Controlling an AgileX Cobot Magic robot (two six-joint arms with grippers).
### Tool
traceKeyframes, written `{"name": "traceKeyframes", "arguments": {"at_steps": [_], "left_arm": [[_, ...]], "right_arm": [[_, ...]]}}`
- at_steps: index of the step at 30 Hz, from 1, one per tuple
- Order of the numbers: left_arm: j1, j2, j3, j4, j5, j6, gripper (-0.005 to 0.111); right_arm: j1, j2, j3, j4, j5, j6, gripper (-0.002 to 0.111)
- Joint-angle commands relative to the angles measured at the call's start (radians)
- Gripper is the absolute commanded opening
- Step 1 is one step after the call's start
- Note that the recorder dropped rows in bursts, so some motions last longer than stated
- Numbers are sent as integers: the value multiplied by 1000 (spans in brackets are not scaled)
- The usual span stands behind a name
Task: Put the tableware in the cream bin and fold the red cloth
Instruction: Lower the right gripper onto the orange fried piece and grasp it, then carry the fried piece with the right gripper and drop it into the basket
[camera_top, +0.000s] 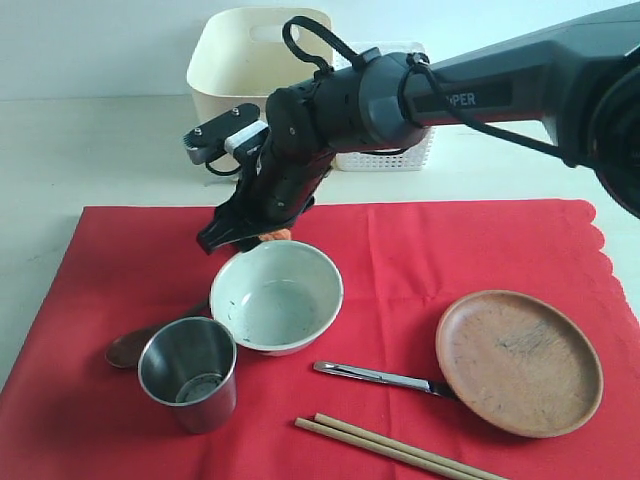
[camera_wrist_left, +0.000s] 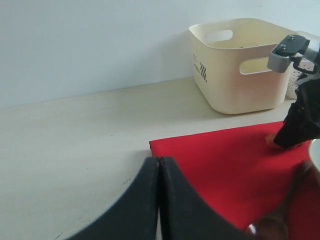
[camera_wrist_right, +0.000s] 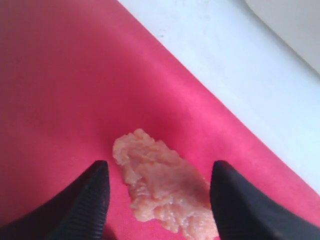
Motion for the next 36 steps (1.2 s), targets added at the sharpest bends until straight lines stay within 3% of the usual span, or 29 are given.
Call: {"name": "traceKeyframes", "arguments": {"at_steps": [1,7,15,30,36], "left_arm": [[1,-7,3,0,-2,1,2],[1,-7,3,0,-2,1,2],[1,-7,3,0,-2,1,2],[1,-7,3,0,-2,1,2],[1,-7,3,0,-2,1,2]], "right_arm": [[2,15,4,15,34,10,38],[2,13,4,13,32,8,17],[2,-19,-36,13,35,6,4],[2,-37,-77,13,54,14,6],[2,-28,-77,-9,60,122,31]]}}
